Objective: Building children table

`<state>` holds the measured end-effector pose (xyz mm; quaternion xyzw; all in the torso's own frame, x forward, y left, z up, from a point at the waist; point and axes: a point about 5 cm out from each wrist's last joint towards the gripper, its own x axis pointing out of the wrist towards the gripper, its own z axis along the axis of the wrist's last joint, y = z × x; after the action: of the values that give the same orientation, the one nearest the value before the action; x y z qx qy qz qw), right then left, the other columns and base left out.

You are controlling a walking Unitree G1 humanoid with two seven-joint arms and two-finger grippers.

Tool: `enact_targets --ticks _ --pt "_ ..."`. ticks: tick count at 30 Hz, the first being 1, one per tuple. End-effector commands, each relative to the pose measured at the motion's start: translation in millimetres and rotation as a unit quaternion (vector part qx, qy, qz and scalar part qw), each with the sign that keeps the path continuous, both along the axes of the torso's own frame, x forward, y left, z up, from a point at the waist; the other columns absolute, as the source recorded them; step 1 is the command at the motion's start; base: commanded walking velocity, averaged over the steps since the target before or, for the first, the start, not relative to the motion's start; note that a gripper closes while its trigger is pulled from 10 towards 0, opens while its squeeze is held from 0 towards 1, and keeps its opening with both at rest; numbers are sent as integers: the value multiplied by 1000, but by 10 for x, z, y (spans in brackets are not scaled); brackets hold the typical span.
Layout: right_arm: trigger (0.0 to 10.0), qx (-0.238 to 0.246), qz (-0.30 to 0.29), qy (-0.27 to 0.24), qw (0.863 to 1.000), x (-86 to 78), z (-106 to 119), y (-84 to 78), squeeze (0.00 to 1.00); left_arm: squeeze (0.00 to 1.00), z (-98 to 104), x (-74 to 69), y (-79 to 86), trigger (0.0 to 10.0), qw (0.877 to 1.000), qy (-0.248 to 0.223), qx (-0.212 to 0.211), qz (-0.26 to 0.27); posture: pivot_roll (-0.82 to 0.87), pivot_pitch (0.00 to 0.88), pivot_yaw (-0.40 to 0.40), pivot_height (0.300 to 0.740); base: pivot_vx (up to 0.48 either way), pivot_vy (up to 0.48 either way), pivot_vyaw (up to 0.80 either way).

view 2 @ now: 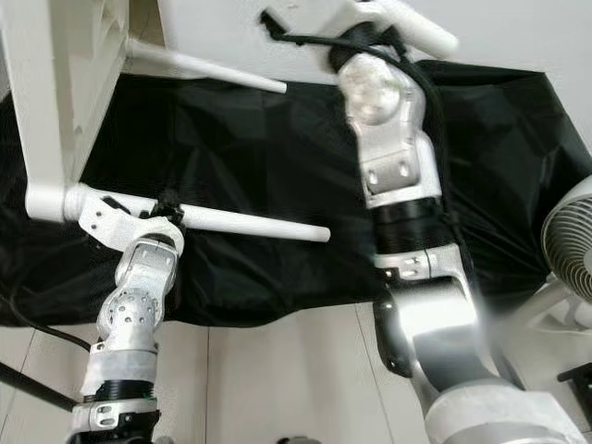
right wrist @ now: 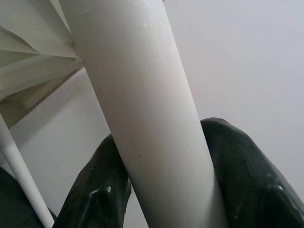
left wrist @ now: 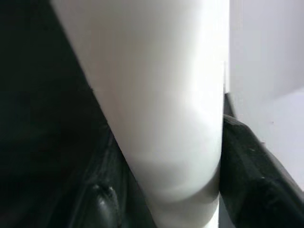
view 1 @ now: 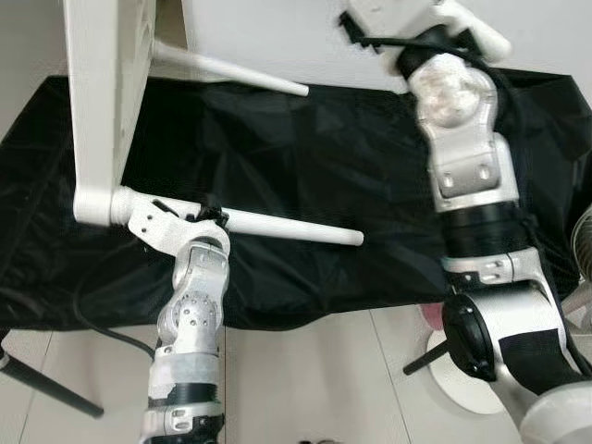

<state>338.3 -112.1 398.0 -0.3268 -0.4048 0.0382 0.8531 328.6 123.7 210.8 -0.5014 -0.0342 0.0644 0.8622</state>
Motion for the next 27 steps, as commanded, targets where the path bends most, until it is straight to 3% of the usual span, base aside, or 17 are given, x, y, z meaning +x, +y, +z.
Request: enact_targets --ticks 1,5,6,8,9,12,14,15,16,17,19,20,23,24,25,26,27 --pt "0 150 43 -10 988 -88 -71 -245 0 0 618 -20 -150 0 967 -232 30 -99 -35 122 -19 740 0 0 0" --pt "0 157 35 -25 987 -119 -117 -302 0 0 733 -36 -92 0 962 -254 36 -92 -35 122 -19 740 0 0 0" --pt "0 167 18 -39 985 -151 -191 -368 0 0 865 -63 -45 0 955 -279 41 -89 -27 123 -24 740 0 0 0" --pt "0 220 -32 -8 975 -178 -644 -583 0 0 1366 -117 58 0 929 -355 72 -78 -9 126 -28 740 0 0 0" --pt "0 227 -38 -6 973 -187 -710 -615 0 0 1437 -133 58 0 923 -369 69 -82 -9 126 -28 740 0 0 0" --pt "0 227 -38 -6 973 -187 -710 -615 0 0 1437 -133 58 0 923 -369 69 -82 -9 126 -28 740 0 0 0" --pt "0 238 -43 18 970 -162 -873 -656 0 0 1528 -134 31 0 918 -380 75 -86 -2 128 -23 740 0 0 0" --pt "0 276 -44 64 958 -124 -1125 -720 0 0 1638 -123 -11 0 914 -385 90 -88 -1 127 -17 740 0 0 0" --pt "0 276 -44 64 958 -124 -1125 -720 0 0 1638 -123 -11 0 914 -385 90 -88 -1 127 -17 740 0 0 0" --pt "0 312 -43 110 943 -101 -1378 -773 0 0 1747 -135 -59 0 908 -397 96 -96 2 129 -11 740 0 0 0" --pt "0 312 -43 110 943 -101 -1378 -773 0 0 1747 -135 -59 0 908 -397 96 -96 2 129 -11 740 0 0 0" --pt "0 341 -37 142 929 -94 -1576 -800 0 0 1818 -131 -96 0 905 -398 110 -97 6 128 -5 740 0 0 0" --pt "0 341 -37 142 929 -94 -1576 -800 0 0 1818 -131 -96 0 905 -398 110 -97 6 128 -5 740 0 0 0" --pt "0 380 -25 192 904 -40 -1866 -808 0 0 1854 -111 -165 0 904 -398 115 -106 6 131 5 740 0 0 0" --pt "0 422 15 254 870 38 -2134 -751 0 0 1862 -95 -219 0 905 -389 138 -105 7 136 14 740 0 0 0" --pt "0 422 15 254 870 38 -2134 -751 0 0 1862 -95 -219 0 905 -389 138 -105 7 136 14 740 0 0 0" --pt "0 440 42 295 847 102 -2311 -678 0 0 1854 -87 -258 0 905 -381 157 -105 6 137 15 740 0 0 0"
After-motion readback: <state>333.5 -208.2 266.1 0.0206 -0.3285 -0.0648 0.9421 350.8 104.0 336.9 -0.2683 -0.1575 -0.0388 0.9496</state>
